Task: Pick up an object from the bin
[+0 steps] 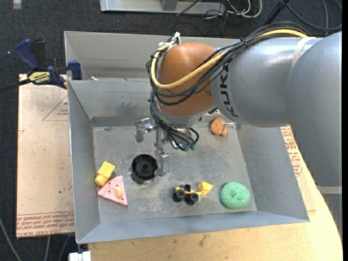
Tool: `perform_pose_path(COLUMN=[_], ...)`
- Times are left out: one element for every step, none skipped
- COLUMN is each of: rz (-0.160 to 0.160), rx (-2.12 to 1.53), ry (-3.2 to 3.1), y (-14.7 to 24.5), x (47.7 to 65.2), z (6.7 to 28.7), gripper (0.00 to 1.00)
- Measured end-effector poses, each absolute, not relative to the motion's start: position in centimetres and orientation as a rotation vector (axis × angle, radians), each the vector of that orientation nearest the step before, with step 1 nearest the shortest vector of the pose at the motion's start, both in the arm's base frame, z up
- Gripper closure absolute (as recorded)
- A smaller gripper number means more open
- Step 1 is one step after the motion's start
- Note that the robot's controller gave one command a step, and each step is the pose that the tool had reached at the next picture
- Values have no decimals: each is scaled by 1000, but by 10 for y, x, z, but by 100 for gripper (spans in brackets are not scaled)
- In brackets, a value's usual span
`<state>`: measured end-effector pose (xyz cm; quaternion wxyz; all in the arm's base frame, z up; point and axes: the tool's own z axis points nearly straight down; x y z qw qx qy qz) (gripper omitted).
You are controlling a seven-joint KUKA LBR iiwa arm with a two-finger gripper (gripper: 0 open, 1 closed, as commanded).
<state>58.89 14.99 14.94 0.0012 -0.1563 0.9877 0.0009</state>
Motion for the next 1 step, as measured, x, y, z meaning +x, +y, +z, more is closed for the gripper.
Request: perform_pose_path(rz=[2], rx=[-742], ry=[3048], y=[151], x=[586], z=[96], gripper=[0])
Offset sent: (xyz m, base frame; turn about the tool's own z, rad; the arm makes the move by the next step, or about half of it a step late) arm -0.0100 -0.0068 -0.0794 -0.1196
